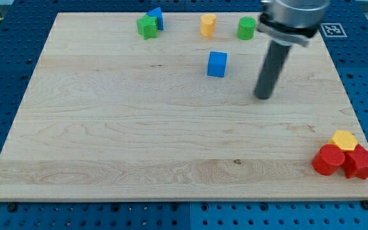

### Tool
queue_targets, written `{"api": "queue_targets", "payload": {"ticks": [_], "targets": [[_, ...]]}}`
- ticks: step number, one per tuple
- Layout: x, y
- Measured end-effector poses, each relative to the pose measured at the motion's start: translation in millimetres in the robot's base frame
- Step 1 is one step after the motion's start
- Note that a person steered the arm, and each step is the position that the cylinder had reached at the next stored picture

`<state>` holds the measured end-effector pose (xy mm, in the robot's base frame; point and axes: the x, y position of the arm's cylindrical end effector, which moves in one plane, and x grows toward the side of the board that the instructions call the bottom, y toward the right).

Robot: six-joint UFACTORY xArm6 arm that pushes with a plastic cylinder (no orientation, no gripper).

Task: Place your arm in between heart and the green circle

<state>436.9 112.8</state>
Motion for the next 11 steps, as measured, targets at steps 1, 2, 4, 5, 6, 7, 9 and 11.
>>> {"api": "queue_targets", "payload": {"ticks": [1, 2, 4, 5, 6, 7, 9, 11], "targets": [[0, -75], [-44, -128], [-140, -141], [-162, -113], [-189, -105], [-231, -96], [-234, -15], [-157, -66]]}}
